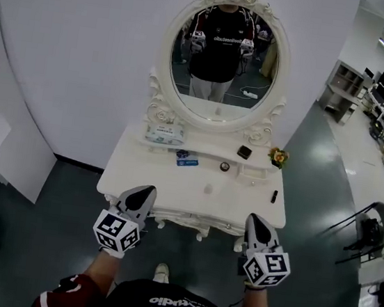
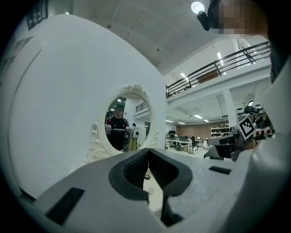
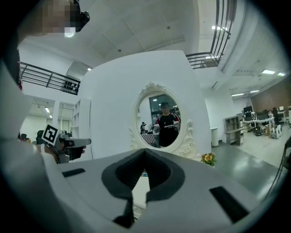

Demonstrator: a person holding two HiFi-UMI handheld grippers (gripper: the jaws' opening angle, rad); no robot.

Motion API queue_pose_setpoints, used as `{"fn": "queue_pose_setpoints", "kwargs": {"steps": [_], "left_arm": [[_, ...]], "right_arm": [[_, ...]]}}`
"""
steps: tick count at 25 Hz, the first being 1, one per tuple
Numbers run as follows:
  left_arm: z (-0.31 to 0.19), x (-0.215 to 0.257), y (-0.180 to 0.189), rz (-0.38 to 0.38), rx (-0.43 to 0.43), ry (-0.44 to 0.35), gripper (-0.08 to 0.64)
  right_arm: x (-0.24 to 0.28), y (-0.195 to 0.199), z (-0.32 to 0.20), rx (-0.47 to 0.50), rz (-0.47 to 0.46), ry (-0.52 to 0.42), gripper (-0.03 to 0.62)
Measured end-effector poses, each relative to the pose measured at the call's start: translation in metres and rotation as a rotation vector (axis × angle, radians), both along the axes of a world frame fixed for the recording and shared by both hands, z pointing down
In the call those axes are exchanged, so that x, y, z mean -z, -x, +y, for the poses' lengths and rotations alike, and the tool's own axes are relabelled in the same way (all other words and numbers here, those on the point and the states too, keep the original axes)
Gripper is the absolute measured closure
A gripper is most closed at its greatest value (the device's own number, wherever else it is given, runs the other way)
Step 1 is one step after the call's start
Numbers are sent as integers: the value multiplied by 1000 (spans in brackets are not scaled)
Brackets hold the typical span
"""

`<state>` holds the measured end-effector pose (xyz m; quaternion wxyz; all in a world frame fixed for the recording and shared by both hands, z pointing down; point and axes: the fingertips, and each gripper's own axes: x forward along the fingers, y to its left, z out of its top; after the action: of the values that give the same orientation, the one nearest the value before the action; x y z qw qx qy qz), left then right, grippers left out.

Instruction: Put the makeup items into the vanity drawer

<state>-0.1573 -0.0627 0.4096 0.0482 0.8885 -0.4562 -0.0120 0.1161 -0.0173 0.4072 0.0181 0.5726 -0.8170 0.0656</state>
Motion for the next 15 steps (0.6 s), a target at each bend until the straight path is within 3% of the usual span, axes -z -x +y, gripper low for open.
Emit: {"fn": "queue_pose_setpoints", "kwargs": {"steps": [15], "left_arm": [[-75,1,26,50,-62,-3,554]], "right_arm": [[-2,32,-62,-91,43,27,589]]}}
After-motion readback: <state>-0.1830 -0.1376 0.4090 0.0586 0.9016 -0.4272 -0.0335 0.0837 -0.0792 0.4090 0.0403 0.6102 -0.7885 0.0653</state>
